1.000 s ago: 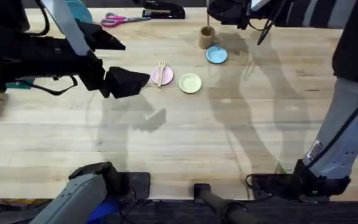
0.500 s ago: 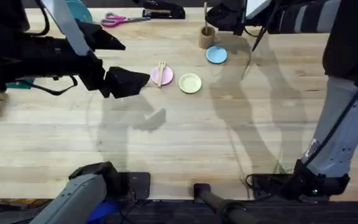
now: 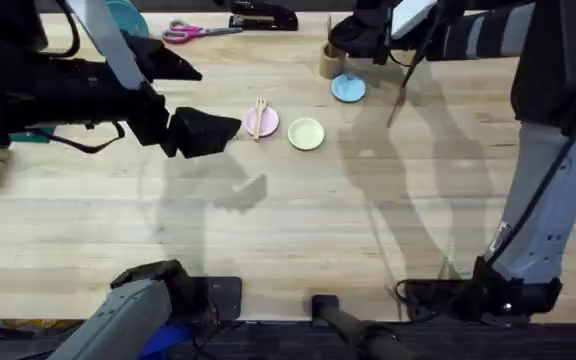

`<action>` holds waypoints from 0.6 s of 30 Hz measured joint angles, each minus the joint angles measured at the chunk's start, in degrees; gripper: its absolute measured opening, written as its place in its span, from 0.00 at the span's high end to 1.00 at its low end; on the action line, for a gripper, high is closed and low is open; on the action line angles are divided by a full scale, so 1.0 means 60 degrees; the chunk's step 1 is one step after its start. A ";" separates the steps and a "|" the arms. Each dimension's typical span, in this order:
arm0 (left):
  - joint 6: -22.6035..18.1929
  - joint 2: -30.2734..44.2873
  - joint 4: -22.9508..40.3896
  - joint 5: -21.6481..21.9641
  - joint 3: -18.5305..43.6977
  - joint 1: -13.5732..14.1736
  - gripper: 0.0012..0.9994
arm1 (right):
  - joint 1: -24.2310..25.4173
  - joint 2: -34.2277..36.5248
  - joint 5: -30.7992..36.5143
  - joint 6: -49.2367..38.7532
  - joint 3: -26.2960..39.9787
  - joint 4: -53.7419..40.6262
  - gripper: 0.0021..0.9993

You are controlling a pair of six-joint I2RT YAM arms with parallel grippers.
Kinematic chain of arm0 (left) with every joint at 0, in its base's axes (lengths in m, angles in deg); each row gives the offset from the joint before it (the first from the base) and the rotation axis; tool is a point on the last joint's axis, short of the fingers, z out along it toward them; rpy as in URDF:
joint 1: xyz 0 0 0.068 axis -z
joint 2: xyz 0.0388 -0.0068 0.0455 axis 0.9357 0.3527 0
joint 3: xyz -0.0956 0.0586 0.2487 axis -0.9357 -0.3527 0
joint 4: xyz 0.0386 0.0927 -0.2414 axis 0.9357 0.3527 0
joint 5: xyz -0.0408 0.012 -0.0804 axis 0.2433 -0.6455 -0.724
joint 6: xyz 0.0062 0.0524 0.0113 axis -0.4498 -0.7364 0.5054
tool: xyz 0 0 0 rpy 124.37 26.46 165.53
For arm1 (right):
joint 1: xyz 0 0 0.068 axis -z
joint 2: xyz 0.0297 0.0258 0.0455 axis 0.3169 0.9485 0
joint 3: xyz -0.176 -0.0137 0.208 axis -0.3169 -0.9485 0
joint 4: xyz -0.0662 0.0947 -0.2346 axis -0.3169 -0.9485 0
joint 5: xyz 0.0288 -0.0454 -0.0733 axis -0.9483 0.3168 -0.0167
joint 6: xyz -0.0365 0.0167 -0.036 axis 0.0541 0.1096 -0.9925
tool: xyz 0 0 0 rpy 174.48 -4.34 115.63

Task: Pick up a utensil and set it on the pink plate, then put the other utensil in the container.

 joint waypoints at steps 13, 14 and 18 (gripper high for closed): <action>0.0000 0.0000 0.0000 0.0000 0.0000 0.0000 0.00 | 0.0000 0.0001 -0.0005 0.0052 0.0000 -0.0033 0.60; 0.0000 0.0003 0.0000 0.0000 -0.0001 0.0000 0.00 | 0.0000 -0.0001 -0.0008 0.0074 0.0000 -0.0043 0.46; 0.0000 0.0002 0.0000 0.0000 0.0000 0.0000 0.00 | 0.0000 0.0001 -0.0006 0.0053 0.0000 -0.0028 0.02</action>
